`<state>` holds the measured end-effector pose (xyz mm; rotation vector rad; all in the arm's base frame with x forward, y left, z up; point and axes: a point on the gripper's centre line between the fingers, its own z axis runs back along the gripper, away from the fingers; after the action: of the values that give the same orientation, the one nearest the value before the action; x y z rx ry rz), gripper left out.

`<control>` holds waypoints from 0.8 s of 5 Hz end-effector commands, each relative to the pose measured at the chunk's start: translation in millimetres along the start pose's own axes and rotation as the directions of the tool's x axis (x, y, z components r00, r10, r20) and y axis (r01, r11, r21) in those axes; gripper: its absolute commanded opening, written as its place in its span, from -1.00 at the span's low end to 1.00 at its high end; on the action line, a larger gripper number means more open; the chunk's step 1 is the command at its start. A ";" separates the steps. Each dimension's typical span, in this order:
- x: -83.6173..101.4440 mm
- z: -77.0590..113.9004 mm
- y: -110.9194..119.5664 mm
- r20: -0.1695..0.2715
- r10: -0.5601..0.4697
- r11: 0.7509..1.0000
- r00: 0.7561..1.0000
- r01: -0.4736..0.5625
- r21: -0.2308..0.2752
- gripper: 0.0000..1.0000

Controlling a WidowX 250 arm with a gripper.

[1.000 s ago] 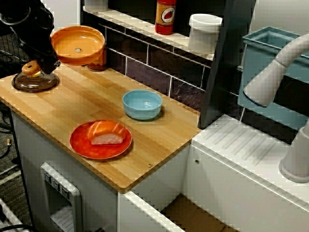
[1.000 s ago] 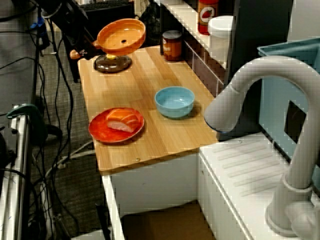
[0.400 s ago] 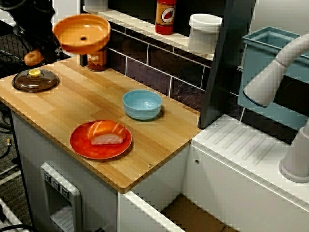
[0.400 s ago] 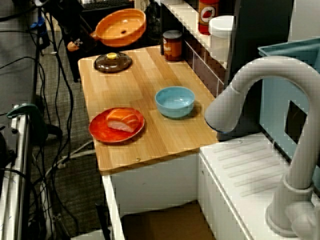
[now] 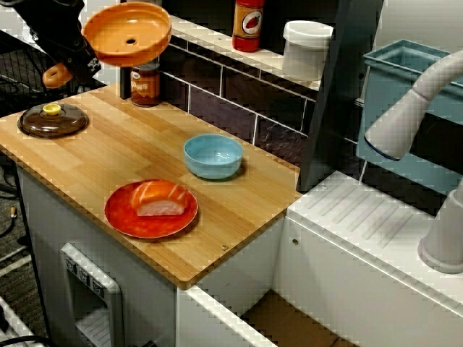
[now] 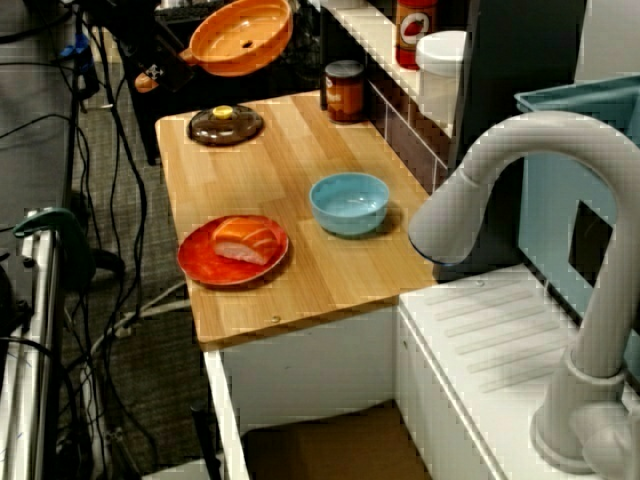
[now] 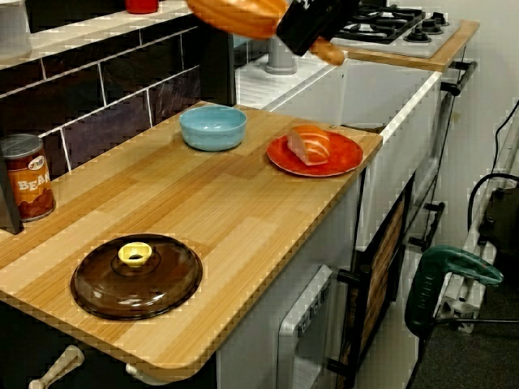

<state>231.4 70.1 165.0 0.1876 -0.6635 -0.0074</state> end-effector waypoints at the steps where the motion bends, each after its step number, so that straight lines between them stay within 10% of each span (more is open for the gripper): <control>1: 2.5 9.7 -4.5 0.031 -0.043 0.997 0.999 0.045 -0.067 -1.00; 4: 3.8 19.3 -13.9 0.038 -0.115 0.957 0.993 0.121 -0.262 -1.00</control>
<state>222.6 43.9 170.8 -0.0562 -0.6274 -0.2049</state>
